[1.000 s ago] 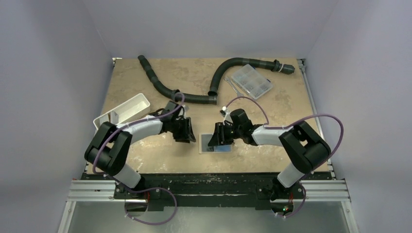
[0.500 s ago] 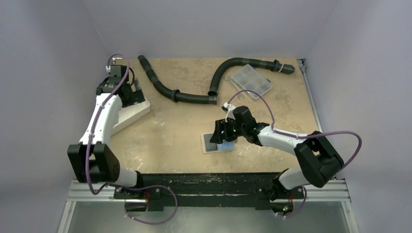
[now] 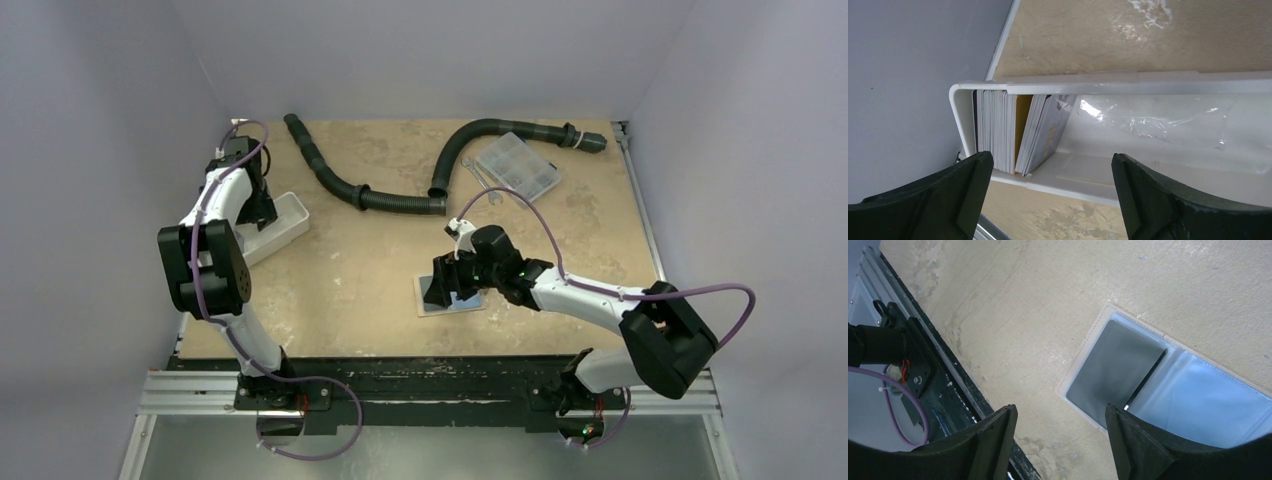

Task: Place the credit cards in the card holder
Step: Pick up the credit card from the storage box.

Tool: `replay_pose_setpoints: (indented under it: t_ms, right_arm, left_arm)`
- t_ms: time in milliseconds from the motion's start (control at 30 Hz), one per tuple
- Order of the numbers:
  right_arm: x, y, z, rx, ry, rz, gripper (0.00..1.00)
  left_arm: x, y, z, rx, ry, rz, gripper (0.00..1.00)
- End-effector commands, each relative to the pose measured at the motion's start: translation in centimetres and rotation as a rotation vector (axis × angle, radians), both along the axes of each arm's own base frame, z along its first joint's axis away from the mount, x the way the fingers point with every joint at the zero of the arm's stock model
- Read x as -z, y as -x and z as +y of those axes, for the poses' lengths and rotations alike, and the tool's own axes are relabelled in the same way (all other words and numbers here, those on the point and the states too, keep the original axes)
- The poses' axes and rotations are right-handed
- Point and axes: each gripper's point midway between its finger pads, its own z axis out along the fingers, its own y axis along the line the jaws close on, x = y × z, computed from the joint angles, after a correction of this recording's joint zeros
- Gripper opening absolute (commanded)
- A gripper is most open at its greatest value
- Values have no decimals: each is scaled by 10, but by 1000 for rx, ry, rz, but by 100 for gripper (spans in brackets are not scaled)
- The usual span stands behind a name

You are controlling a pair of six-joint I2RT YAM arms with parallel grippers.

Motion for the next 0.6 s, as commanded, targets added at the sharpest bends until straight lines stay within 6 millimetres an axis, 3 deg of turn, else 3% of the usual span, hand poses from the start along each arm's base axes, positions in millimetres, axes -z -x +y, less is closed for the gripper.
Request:
replay_pose_setpoints:
  t_ms: [0, 333, 567]
  right_arm:
    - [-6, -1, 3, -9, 5, -58, 74]
    - [-6, 0, 4, -9, 10, -65, 71]
    - [-7, 1, 6, -15, 11, -66, 70]
  left_arm:
    - [-8, -5, 26, -27, -78, 8, 96]
    - [20, 9, 44, -72, -77, 86, 73]
    - [18, 13, 50, -92, -115, 98, 54]
